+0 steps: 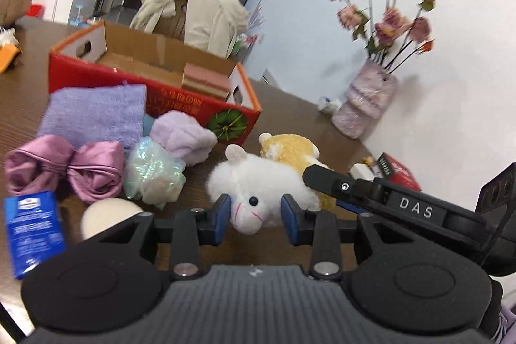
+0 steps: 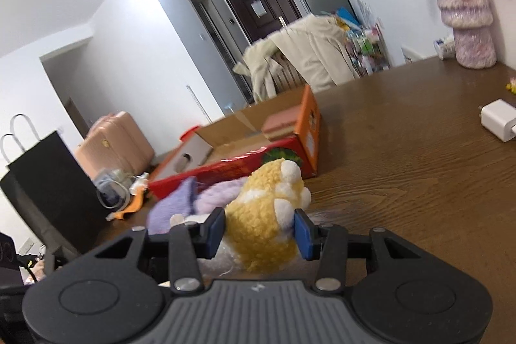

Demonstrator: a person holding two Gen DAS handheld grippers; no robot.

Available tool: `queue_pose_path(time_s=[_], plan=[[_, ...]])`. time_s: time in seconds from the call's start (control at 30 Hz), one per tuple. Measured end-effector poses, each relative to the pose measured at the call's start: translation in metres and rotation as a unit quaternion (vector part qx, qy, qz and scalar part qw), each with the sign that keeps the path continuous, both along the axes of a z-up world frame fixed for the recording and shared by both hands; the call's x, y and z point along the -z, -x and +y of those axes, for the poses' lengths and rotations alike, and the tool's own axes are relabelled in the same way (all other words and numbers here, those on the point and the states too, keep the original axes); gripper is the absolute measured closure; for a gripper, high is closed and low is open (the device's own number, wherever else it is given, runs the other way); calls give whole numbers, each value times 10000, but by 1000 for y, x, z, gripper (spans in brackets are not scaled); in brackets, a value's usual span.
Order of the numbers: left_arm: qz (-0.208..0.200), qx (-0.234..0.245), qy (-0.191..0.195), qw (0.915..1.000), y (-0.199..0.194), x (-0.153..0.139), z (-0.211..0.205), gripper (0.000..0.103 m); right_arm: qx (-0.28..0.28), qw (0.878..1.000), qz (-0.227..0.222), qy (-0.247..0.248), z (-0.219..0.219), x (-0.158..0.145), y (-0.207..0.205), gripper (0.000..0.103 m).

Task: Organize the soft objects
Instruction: 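Carry the plush lamb into the box and open both grippers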

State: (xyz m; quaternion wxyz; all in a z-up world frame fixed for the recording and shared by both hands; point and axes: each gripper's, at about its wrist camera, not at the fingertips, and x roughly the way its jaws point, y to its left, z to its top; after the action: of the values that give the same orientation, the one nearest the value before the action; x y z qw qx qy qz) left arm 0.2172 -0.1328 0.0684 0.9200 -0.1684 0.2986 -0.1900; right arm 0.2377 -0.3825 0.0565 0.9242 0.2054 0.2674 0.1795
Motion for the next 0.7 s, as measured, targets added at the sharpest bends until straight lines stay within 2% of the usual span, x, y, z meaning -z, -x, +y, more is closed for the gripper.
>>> queue_pose_path(time_s=[0.17, 0.37, 0.53, 0.7], plan=[[-363, -50, 40, 9993, 40, -12, 15, 68, -22, 9994, -345, 19, 16, -17, 37, 58], [-495, -168, 161, 9985, 52, -17, 35, 68, -82, 9990, -439, 56, 33, -25, 50, 58], [-675, -205, 129, 9974, 28, -24, 41, 68, -83, 9987, -498, 113, 41, -33, 25, 58], [-688, -126, 135, 9975, -32, -37, 44, 68, -45, 9987, -480, 148, 43, -45, -29, 58]])
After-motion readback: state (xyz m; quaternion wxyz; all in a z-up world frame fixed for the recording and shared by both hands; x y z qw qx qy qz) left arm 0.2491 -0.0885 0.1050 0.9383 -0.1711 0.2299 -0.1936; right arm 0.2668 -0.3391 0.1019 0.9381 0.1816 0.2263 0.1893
